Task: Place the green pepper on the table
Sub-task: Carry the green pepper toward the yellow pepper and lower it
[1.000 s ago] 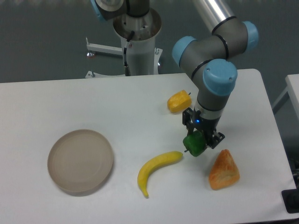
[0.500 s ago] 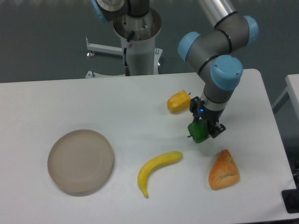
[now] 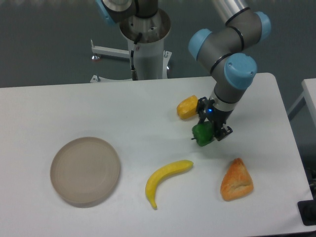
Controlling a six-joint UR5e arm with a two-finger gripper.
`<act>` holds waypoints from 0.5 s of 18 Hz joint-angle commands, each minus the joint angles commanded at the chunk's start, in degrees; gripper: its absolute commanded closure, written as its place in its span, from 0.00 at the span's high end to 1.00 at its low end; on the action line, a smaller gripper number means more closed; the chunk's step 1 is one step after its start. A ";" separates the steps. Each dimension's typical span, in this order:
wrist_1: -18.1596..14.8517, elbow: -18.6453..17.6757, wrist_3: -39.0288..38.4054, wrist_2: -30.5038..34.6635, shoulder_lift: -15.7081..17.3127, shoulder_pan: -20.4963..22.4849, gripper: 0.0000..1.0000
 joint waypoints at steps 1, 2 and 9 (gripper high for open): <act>0.53 -0.88 0.08 -0.09 0.35 0.00 0.26; 0.62 -1.76 -0.44 -0.09 0.70 -0.44 0.26; 4.49 -4.13 -7.04 0.18 0.09 -4.75 0.26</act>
